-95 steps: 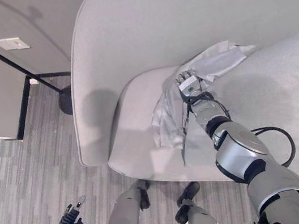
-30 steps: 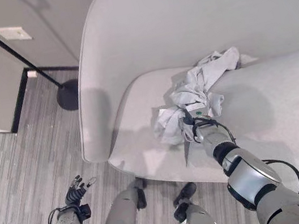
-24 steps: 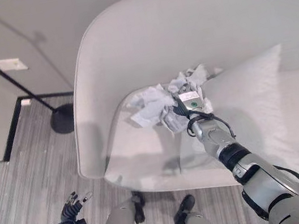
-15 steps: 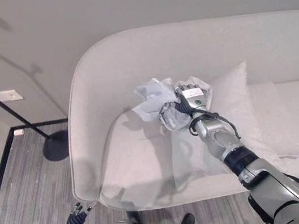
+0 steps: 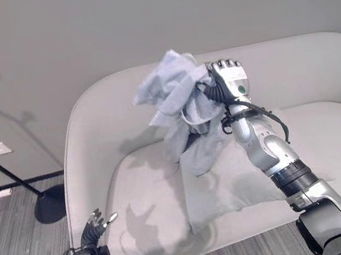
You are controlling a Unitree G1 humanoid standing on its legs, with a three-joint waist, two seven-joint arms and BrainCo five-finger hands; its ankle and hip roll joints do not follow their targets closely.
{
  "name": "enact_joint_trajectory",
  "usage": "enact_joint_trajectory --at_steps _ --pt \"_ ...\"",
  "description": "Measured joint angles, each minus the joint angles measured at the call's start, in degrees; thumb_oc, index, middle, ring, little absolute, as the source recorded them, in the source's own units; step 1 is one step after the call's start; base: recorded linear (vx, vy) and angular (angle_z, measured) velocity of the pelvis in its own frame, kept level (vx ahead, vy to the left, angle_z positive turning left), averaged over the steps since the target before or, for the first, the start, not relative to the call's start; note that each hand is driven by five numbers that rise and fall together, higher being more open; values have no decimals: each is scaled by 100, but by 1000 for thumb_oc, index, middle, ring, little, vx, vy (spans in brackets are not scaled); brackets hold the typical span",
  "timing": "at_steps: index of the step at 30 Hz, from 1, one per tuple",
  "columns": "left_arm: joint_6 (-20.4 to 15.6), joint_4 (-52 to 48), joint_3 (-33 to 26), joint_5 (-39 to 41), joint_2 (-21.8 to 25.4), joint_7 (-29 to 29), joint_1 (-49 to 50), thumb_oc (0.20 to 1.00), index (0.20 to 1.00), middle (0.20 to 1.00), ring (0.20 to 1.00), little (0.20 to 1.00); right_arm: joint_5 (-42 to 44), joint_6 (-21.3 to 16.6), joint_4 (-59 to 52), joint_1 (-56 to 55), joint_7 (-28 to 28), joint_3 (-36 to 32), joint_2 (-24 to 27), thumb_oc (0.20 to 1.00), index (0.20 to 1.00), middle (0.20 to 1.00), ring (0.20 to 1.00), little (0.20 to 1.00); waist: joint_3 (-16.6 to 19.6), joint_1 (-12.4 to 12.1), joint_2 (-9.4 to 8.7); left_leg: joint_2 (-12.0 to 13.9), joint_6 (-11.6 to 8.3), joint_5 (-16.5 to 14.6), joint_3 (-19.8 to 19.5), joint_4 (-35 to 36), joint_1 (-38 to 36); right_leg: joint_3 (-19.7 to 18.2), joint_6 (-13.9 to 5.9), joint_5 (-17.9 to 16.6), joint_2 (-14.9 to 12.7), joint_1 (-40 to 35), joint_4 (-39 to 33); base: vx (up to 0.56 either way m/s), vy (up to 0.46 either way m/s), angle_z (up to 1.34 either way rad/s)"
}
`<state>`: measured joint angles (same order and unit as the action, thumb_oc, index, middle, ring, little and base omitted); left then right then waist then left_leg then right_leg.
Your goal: Hang the clothes on the sofa on the clothes rack.
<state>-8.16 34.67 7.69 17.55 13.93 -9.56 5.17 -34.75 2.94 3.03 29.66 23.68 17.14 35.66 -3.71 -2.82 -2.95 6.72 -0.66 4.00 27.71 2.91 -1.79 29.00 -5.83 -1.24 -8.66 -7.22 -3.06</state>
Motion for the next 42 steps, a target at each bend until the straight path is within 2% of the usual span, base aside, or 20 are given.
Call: enact_joint_trajectory --at_steps 10,15,17,20,24,29,36,42 --pt "-46 -655 445 -775 130 -370 -433 1000 1000 1000 1000 1000 941 -219 -84 1245 134 -10 26 200 200 200 200 200 140 128 -106 42 -48 -33 194 11 -141 -212 15 -9 26 2 -8 4 -1 -10" --pt "-132 -889 624 -1190 283 -462 -696 1000 1000 1000 1000 1000 1723 -457 52 2396 235 25 695 200 200 200 200 200 227 127 -238 67 -48 -32 209 -2 -149 -240 26 -28 56 0 -25 0 0 -1" --pt "-134 -918 838 -1369 411 -497 -836 1000 1000 1000 1000 1000 2020 -602 456 3100 331 183 1020 200 200 200 200 200 280 133 -320 72 -49 -32 241 -2 -145 -247 26 -28 59 2 -25 -12 2 -5" --pt "-136 -909 949 -1447 500 -498 -987 1000 1000 1000 1000 1000 2473 -713 1118 3959 382 450 1178 200 200 200 200 200 354 179 -429 79 -50 -33 284 -3 -155 -274 26 -29 60 14 -25 -12 6 -6" --pt "-139 -893 1043 -1622 548 -524 -1169 1000 1000 1000 1000 1000 3163 -895 1655 4749 394 907 1185 200 200 200 200 200 447 291 -560 86 -90 -60 316 -3 -162 -294 17 -20 53 34 -30 -1 -5 -2" --pt "-139 -700 1186 -1672 536 -690 -1523 1000 1000 1000 1000 1000 3604 -1079 1778 5011 353 1260 1159 200 200 200 200 200 488 327 -616 86 -90 -60 322 -6 -163 -298 18 -21 53 41 -30 0 0 0" --pt "-138 -464 1520 -2291 555 -1267 -2433 1000 1000 1000 1000 1000 4103 -1356 961 5082 166 1597 747 200 200 200 200 200 505 617 -624 100 -96 -63 523 5 -246 -499 39 -41 56 111 -4 -1 -5 -15" --pt "-136 -454 1850 -2339 421 -1274 -2554 1000 1000 1000 1000 1000 4273 -1488 401 5081 -48 1747 708 200 200 200 200 200 508 737 -620 116 -111 -74 626 14 -312 -589 41 -43 74 104 -18 5 -9 -9"
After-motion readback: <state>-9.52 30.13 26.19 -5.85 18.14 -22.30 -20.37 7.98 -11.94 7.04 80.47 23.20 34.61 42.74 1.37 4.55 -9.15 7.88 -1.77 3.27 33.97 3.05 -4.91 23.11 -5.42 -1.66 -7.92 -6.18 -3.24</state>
